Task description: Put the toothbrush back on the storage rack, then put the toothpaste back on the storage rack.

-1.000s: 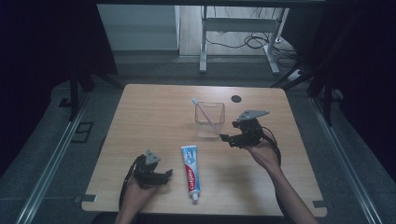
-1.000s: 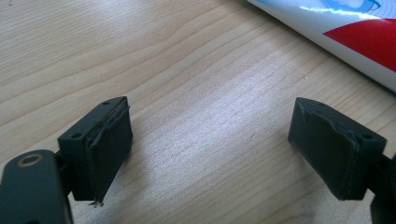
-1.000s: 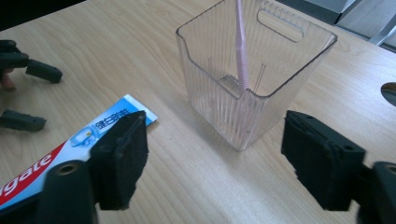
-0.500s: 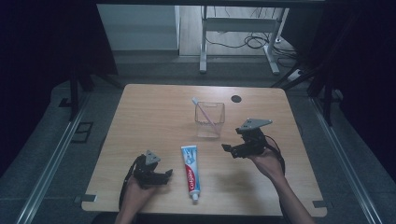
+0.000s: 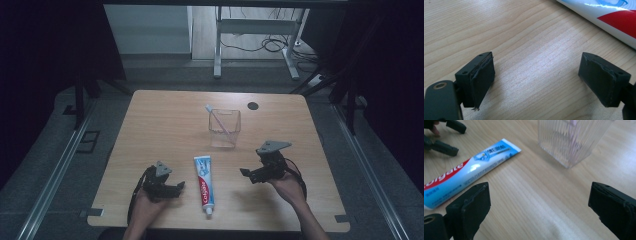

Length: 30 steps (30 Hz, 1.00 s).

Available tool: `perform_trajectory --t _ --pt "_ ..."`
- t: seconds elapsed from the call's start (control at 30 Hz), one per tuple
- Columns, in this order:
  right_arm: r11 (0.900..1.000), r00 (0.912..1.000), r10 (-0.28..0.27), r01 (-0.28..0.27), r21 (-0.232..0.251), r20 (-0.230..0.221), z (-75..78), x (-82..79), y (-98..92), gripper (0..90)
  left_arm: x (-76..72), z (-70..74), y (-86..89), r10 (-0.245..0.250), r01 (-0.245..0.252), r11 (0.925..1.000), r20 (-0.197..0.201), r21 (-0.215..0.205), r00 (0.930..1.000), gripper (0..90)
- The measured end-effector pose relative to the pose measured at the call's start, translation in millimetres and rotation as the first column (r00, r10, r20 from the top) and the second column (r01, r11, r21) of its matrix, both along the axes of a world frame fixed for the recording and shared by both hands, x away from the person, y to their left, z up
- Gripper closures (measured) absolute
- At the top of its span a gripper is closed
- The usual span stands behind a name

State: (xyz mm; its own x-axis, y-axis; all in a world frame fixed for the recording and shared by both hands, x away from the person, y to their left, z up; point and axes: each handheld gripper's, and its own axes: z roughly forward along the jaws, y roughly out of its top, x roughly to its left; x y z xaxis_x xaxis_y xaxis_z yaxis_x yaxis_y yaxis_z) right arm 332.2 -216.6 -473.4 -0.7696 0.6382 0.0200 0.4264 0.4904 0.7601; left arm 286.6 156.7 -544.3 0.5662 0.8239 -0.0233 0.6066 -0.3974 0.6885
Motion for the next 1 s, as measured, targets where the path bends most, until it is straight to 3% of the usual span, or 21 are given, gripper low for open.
perform_trajectory --t 0.3,0.6,1.0 --pt "1.0 0.9998 -0.017 0.017 0.004 -0.011 -17.7 -10.6 -9.0 4.0 -0.2 -0.1 -0.2 0.003 -0.003 1.0 -0.002 -0.002 1.0 13.7" --pt "0.999 0.9994 -0.028 0.027 -0.023 -0.023 -37.7 -17.6 -17.1 4.2 -0.6 -0.1 -0.4 0.0 0.0 1.0 0.001 -0.006 1.0 14.0" --pt "0.998 0.998 -0.048 0.046 -0.046 -0.041 -55.6 -21.6 -26.0 4.7 -5.0 2.2 -5.1 -0.046 0.046 0.9987 -0.018 -0.02 0.9988 14.7"
